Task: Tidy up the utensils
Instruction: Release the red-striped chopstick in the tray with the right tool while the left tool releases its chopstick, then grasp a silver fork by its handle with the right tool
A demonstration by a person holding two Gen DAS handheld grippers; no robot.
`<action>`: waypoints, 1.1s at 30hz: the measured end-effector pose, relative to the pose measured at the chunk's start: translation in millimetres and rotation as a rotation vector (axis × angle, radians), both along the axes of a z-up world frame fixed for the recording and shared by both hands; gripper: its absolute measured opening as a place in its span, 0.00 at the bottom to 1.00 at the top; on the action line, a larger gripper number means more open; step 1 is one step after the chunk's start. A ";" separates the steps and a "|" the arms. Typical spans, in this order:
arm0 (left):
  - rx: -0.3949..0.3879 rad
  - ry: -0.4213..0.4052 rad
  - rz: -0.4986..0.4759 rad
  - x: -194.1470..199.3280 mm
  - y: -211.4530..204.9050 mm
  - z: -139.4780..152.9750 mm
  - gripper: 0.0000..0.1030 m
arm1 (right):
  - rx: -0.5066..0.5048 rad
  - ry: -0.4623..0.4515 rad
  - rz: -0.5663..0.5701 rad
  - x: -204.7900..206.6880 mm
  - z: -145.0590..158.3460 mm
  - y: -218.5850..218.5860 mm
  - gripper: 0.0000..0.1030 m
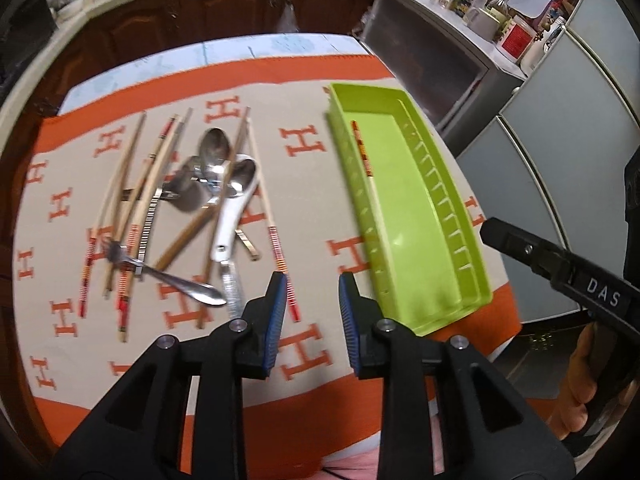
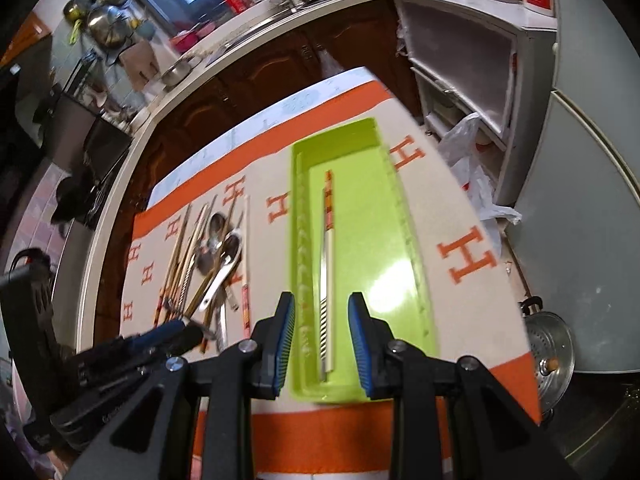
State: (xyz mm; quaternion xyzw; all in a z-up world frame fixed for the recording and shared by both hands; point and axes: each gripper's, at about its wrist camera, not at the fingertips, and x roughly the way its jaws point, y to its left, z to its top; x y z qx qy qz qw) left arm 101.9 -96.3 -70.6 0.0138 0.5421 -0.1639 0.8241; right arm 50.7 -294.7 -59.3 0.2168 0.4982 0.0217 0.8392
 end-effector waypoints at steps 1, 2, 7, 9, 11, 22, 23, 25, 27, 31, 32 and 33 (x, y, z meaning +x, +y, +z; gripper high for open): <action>0.010 -0.012 0.005 -2.5 6.2 1.1 0.23 | -0.001 -0.003 0.009 -1.5 0.7 4.4 0.26; 0.021 -0.022 0.010 -4.8 12.5 2.0 0.23 | -0.007 -0.006 0.023 -2.4 1.9 11.1 0.26; 0.052 -0.056 0.045 -13.2 47.3 2.8 0.23 | -0.031 -0.016 0.088 -3.1 6.1 37.2 0.26; 0.064 -0.064 0.067 -16.1 63.3 2.1 0.23 | -0.030 -0.018 0.118 -1.7 7.0 49.9 0.26; 0.069 -0.068 0.093 -18.5 83.3 1.2 0.23 | -0.032 -0.022 0.148 0.4 7.4 61.9 0.26; 0.075 -0.035 0.229 -20.4 170.8 -20.1 0.23 | -0.058 -0.021 0.342 22.5 1.6 137.6 0.26; 0.074 -0.030 0.238 -19.5 177.2 -22.6 0.23 | -0.062 -0.021 0.360 24.9 0.6 144.0 0.26; 0.073 -0.024 0.251 -17.3 186.0 -27.5 0.23 | -0.075 -0.020 0.403 31.1 -2.6 160.1 0.26; 0.071 -0.016 0.269 -13.0 195.4 -32.5 0.23 | -0.089 -0.017 0.440 36.7 -7.1 172.9 0.26; 0.056 0.008 0.296 -4.7 212.6 -41.9 0.23 | -0.106 0.009 0.522 52.9 -23.0 200.7 0.26; 0.052 0.013 0.301 -2.0 216.0 -44.2 0.23 | -0.114 0.016 0.542 58.0 -27.5 208.2 0.26; 0.050 0.017 0.304 -0.1 218.4 -46.1 0.23 | -0.120 0.019 0.560 61.3 -31.2 214.0 0.26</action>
